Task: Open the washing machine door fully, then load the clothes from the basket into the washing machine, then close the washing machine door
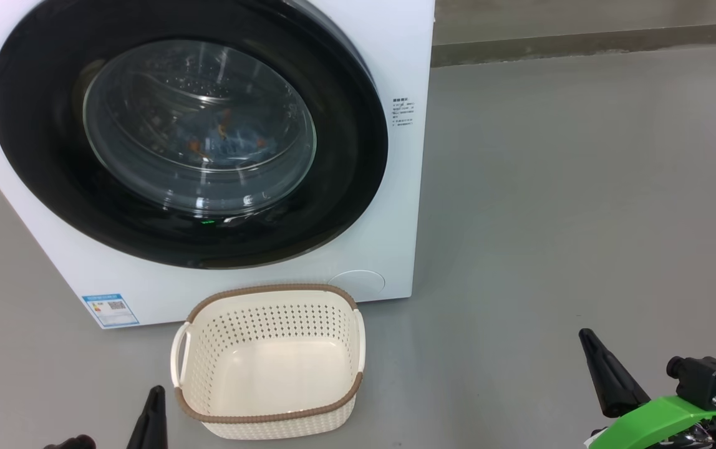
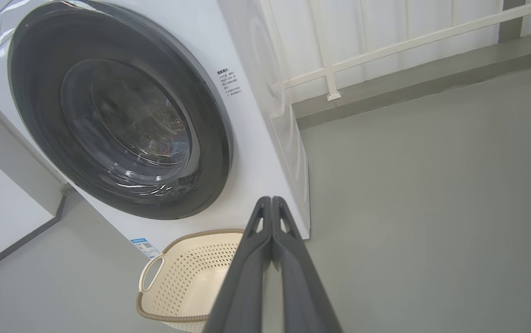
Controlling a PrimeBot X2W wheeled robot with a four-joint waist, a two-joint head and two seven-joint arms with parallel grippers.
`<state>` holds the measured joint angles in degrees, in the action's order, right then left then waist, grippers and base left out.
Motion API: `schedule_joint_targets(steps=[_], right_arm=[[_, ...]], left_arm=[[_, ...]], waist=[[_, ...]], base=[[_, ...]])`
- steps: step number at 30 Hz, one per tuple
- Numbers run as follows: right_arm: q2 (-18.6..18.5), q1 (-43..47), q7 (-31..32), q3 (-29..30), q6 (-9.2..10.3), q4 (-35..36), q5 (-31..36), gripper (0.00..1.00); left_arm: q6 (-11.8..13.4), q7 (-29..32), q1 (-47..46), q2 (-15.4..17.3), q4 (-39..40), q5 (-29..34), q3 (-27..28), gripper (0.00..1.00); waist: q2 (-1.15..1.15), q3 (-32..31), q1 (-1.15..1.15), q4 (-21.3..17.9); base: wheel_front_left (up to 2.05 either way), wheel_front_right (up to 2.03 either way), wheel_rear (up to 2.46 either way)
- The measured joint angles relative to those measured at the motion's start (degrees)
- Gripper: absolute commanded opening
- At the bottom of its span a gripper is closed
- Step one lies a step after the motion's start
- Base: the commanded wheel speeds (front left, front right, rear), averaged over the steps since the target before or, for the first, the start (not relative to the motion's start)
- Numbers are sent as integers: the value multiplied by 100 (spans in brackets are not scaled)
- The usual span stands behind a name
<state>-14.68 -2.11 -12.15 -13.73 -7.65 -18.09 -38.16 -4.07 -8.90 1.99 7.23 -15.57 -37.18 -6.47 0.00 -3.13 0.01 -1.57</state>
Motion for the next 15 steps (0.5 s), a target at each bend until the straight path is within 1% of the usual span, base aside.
schedule_joint_targets(steps=[15], right_arm=[[154, -2, 227, 292, 0, 26, -746, 0]], left_arm=[[-49, 193, -50, -74, 0, -734, 144, 0]], waist=[[0, 46, -1, 21]], base=[[0, 0, 0]])
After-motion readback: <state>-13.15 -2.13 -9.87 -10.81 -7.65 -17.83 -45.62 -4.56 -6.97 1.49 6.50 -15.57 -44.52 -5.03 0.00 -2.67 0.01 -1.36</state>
